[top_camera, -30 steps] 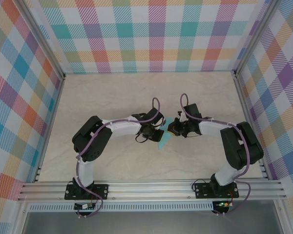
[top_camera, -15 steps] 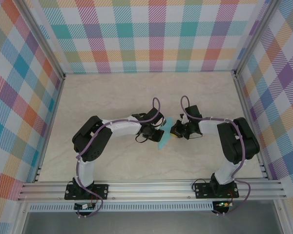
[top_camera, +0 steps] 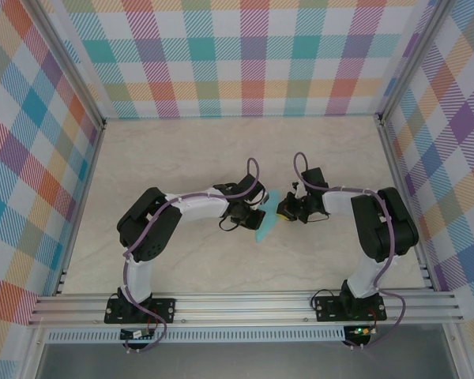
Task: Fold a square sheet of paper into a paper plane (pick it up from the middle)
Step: Third fold the triangle at the center of the table.
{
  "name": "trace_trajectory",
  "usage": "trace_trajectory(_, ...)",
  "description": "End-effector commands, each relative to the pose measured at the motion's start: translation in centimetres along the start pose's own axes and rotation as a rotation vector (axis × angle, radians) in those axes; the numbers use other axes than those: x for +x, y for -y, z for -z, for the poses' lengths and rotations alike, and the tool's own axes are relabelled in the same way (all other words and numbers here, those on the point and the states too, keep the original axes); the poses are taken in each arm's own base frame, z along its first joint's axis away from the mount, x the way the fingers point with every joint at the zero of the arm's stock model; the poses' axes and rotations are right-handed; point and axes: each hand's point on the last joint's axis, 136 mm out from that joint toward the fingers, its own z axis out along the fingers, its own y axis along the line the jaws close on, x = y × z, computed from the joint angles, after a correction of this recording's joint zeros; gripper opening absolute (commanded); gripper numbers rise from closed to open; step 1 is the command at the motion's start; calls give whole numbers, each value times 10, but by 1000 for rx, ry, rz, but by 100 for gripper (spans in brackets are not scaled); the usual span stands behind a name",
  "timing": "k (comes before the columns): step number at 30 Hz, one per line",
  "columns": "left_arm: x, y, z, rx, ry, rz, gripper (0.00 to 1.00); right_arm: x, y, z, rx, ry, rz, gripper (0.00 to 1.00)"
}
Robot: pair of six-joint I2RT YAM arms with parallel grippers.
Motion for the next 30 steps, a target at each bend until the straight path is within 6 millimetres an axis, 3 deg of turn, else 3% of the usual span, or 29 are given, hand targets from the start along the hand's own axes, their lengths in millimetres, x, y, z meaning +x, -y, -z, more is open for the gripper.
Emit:
trace_trajectory(1,29,-17,-14,-32,-118,22,2,1,24,-4,88,-9,-28,0)
trace_trajectory(5,31,-17,-13,-35,-120,19,2,0,30,2,89,8,-48,0)
trace_trajectory(11,31,-16,-13,-30,-122,19,2,-9,5,17,5,24,-14,0)
trace_trajectory(16,30,-16,-13,-29,-119,19,2,-5,27,9,79,1,-42,0)
trace_trajectory(20,31,-16,-13,-29,-122,21,2,1,32,5,80,-21,-57,0)
trace_trajectory(27,30,-15,-12,-28,-119,19,2,-4,-13,38,-28,33,10,1)
trace_trajectory(30,29,-14,-12,-25,-116,19,2,4,-33,41,-127,7,14,1)
